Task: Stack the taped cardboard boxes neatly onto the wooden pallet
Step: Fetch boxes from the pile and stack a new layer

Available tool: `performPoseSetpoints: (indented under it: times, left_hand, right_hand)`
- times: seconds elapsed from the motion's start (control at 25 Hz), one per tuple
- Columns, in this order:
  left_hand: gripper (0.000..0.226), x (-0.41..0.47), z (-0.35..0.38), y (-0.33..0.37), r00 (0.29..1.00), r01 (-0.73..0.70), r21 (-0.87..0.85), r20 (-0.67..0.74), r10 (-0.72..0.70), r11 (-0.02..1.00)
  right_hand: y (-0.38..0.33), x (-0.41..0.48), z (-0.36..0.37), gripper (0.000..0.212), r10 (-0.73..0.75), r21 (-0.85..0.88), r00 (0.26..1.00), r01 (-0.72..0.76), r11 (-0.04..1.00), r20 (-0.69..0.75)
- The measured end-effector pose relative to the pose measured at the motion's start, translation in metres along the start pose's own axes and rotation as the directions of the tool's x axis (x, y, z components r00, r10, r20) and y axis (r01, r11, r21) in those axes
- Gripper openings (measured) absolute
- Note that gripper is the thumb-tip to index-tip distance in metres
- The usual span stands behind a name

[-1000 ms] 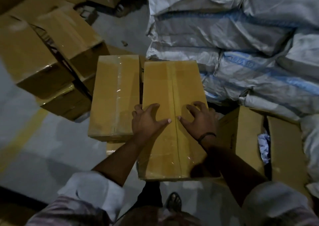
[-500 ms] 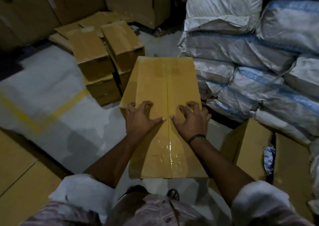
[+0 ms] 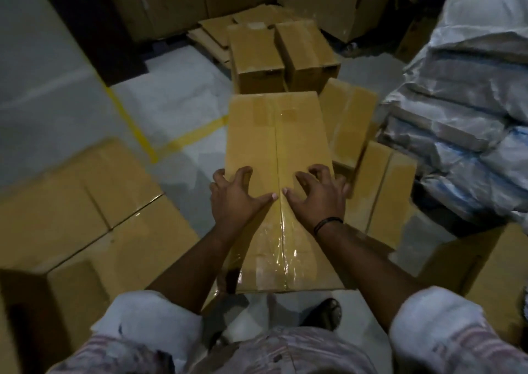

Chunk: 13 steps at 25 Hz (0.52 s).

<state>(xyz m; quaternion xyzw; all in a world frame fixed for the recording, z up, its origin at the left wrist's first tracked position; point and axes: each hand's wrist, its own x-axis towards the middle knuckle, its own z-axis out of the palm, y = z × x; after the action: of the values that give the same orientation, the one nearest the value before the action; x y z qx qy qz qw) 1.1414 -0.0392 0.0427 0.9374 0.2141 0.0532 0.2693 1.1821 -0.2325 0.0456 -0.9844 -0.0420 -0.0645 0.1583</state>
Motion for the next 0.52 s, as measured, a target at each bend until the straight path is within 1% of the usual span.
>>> performPoseSetpoints:
  times: [0.12,0.24,0.32,0.4,0.52]
  left_hand:
    - [0.098,-0.022,-0.055,-0.099,0.992,0.051,0.072,-0.115,-0.043,0.996]
    - [0.093,-0.047,-0.11,-0.184,0.982,0.161,0.131,-0.116,-0.146,0.978]
    - [0.093,-0.07,-0.136,-0.225,0.964,0.252,0.157,-0.13,-0.233,0.955]
    - [0.093,-0.095,-0.153,-0.257,0.935,0.34,0.146,-0.162,-0.316,0.929]
    - [0.094,-0.13,-0.164,-0.292,0.872,0.472,0.125,-0.208,-0.442,0.873]
  right_hand:
    - [-0.099,-0.038,0.036,0.052,-0.118,0.037,0.991,0.116,0.993,0.056]
    - [-0.183,-0.079,0.07,0.052,-0.242,0.099,0.961,0.23,0.968,0.131]
    - [-0.226,-0.103,0.088,0.052,-0.326,0.136,0.931,0.306,0.942,0.165]
    - [-0.262,-0.125,0.101,0.052,-0.393,0.166,0.895,0.364,0.917,0.21]
    - [-0.299,-0.154,0.118,0.052,-0.486,0.195,0.827,0.447,0.873,0.284]
